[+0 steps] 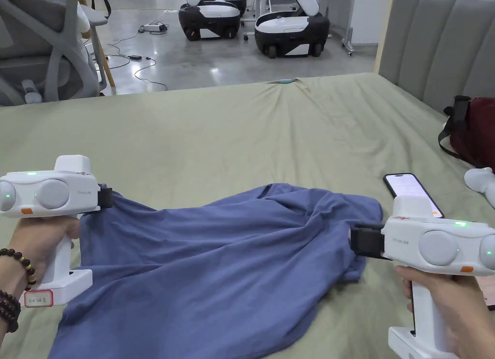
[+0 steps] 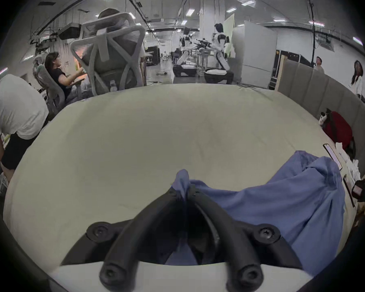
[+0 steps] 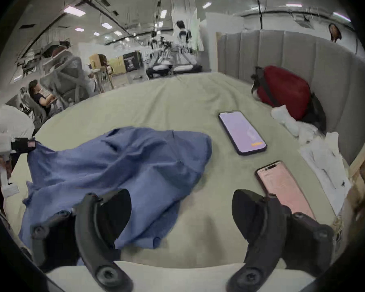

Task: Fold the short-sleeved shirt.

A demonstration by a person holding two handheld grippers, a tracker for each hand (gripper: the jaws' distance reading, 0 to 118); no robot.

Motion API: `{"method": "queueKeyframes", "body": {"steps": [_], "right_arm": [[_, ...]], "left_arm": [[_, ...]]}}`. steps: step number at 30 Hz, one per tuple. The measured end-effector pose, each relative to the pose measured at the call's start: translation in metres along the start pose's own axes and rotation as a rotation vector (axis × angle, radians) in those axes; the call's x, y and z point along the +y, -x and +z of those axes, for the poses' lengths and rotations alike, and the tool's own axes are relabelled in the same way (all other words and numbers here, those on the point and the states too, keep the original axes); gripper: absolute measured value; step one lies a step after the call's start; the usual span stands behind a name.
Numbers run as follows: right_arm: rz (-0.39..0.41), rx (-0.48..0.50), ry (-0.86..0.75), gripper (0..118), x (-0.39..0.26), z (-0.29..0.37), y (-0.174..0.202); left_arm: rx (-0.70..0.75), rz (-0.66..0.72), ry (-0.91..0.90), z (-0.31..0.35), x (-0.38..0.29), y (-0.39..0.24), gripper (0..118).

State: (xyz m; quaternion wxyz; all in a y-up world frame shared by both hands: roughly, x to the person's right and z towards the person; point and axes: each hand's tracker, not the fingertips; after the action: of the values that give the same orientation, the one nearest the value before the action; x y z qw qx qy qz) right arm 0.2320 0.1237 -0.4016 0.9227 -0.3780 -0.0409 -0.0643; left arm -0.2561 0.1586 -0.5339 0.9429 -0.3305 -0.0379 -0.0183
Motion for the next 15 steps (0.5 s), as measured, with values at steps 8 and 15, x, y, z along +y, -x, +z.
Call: {"method": "queueKeyframes", "body": {"steps": [8,15], "right_arm": [[0.074,0.047,0.114,51,-0.008,-0.065,0.035],[0.135,0.131,0.045,11,0.014,-0.058,0.04]], "left_arm": [[0.004,-0.004,0.014,-0.002,-0.005,0.002,2],[0.011,0.02,-0.034,0.009,0.004,0.006,2]]}}
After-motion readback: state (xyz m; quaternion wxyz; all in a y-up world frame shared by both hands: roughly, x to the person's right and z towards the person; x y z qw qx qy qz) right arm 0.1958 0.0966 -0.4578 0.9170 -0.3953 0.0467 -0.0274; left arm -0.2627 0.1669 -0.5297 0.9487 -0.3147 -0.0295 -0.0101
